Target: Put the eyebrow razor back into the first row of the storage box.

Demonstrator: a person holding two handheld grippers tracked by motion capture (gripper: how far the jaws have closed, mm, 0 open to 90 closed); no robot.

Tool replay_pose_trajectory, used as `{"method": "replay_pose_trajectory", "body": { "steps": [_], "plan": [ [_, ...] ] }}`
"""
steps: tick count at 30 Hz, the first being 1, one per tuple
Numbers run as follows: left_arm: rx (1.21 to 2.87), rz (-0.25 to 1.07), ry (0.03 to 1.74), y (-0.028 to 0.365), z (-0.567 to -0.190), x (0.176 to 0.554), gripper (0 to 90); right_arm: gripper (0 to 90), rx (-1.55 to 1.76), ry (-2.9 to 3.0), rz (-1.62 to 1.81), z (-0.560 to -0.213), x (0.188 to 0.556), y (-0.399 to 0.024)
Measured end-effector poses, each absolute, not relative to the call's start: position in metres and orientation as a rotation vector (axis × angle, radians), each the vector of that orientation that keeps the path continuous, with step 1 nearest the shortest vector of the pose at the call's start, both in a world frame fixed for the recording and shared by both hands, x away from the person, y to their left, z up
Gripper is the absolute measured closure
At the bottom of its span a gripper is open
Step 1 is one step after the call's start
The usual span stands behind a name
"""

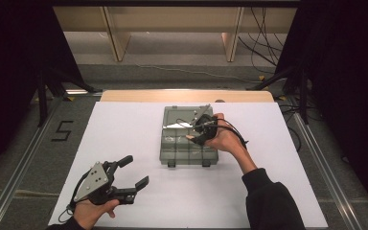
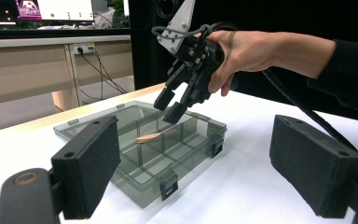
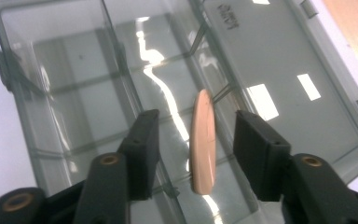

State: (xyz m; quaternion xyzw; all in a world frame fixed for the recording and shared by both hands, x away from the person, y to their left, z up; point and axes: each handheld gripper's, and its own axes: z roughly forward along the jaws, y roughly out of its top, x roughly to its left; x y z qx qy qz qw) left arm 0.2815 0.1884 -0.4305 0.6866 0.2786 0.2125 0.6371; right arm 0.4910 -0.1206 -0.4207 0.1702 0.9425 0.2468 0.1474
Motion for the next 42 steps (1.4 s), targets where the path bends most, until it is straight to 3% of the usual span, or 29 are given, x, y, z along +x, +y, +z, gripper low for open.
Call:
{"method": "replay_pose_trajectory", "body": {
  "steps": [10,31,42],
  "plan": [
    [1.570,0.487,0.639,0.188,-0.431,0.281,16.0,39.5,0.598,2.639,0.914,-0.396,0.460,-0.126],
    [1.567,0.487,0.639,0.188,-0.431,0.281,15.9,36.5,0.651,2.553,1.140,-0.391,0.434,-0.136],
    [1.568,0.488,0.639,0.188,-0.431,0.281,15.9,30.6,0.690,2.491,1.224,-0.390,0.422,-0.139]
  ]
}}
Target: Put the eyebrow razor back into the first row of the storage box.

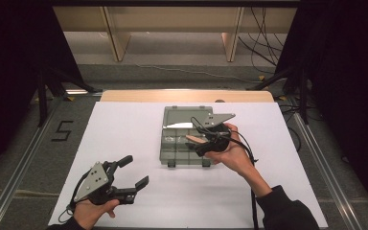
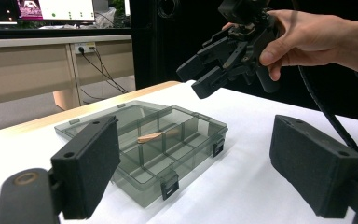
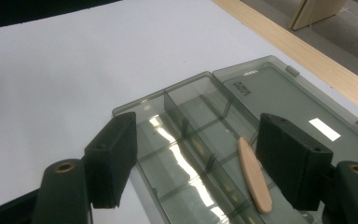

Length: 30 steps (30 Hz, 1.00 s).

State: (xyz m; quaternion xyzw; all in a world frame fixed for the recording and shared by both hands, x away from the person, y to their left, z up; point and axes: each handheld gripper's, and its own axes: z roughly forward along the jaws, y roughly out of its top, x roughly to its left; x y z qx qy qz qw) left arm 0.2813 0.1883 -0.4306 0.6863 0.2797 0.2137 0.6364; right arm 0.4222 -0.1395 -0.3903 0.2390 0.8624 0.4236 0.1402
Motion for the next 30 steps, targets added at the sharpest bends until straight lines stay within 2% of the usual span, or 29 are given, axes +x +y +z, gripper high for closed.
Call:
{"method": "replay_pose_trajectory", "body": {
  "steps": [30],
  "plan": [
    [1.568,0.487,0.640,0.188,-0.431,0.281,15.9,28.4,0.722,2.368,1.383,-0.393,0.391,-0.155]
  ]
}}
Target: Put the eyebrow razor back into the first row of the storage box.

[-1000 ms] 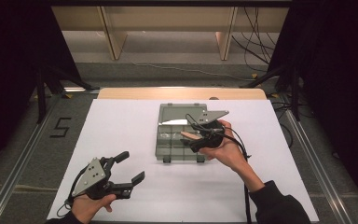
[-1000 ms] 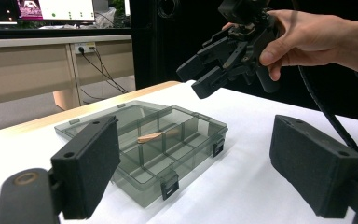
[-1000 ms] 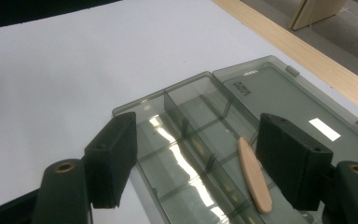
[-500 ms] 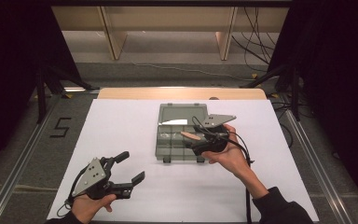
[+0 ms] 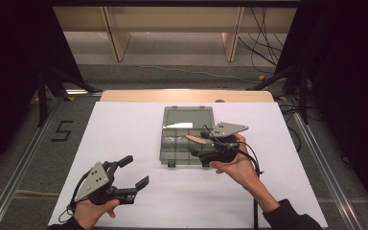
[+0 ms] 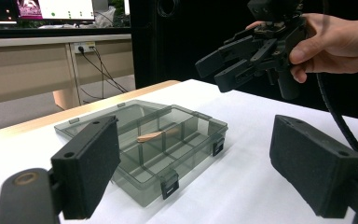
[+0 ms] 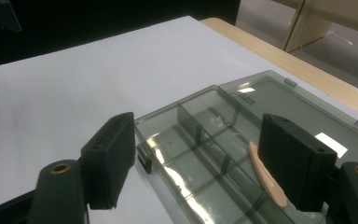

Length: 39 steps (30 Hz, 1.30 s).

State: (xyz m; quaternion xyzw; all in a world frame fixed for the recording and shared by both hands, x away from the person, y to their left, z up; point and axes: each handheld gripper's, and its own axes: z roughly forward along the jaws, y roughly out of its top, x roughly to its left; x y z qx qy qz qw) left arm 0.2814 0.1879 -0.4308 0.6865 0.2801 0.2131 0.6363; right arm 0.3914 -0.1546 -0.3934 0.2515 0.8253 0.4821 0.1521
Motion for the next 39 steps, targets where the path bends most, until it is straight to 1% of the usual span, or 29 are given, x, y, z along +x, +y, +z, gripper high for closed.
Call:
{"method": "replay_pose_trajectory", "body": {
  "steps": [13,23,39],
  "plan": [
    [1.568,0.487,0.641,0.188,-0.431,0.281,15.9,27.3,0.742,2.326,1.428,-0.398,0.373,-0.163],
    [1.570,0.487,0.643,0.188,-0.431,0.281,15.9,26.5,0.752,2.307,1.488,-0.401,0.364,-0.170],
    [1.572,0.487,0.643,0.188,-0.431,0.281,15.9,24.5,0.767,2.296,1.495,-0.406,0.350,-0.182]
  ]
}}
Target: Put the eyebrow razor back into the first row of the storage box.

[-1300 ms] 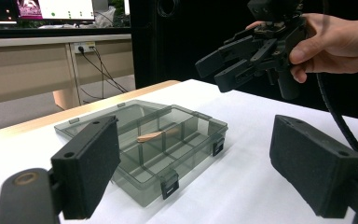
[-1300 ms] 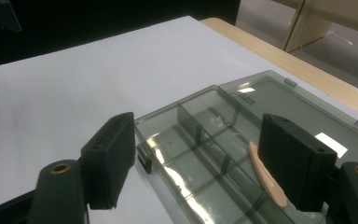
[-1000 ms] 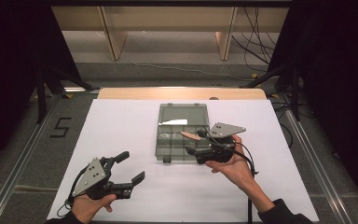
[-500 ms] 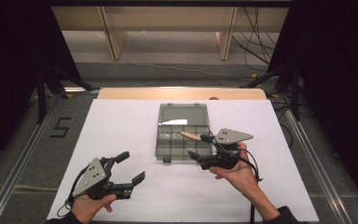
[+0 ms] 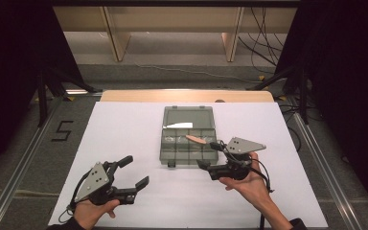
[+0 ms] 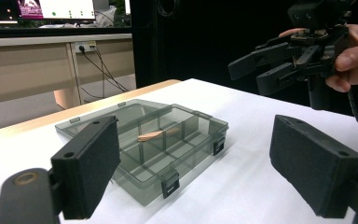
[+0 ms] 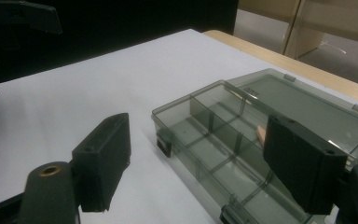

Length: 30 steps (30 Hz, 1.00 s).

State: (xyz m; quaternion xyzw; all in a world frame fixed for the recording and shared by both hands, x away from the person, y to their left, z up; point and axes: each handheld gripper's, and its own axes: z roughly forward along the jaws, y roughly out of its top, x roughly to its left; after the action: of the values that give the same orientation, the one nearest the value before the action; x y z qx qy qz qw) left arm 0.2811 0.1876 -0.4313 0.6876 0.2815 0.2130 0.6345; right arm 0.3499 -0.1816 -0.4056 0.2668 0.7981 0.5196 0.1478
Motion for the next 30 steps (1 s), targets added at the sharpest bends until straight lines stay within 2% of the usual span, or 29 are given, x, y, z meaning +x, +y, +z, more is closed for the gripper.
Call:
{"method": "replay_pose_trajectory", "body": {
  "steps": [13,30],
  "plan": [
    [1.574,0.487,0.644,0.188,-0.431,0.281,15.9,24.1,0.793,2.253,1.541,-0.408,0.339,-0.192],
    [1.577,0.486,0.643,0.188,-0.432,0.281,15.9,16.4,0.840,2.211,1.543,-0.412,0.328,-0.204]
  ]
}}
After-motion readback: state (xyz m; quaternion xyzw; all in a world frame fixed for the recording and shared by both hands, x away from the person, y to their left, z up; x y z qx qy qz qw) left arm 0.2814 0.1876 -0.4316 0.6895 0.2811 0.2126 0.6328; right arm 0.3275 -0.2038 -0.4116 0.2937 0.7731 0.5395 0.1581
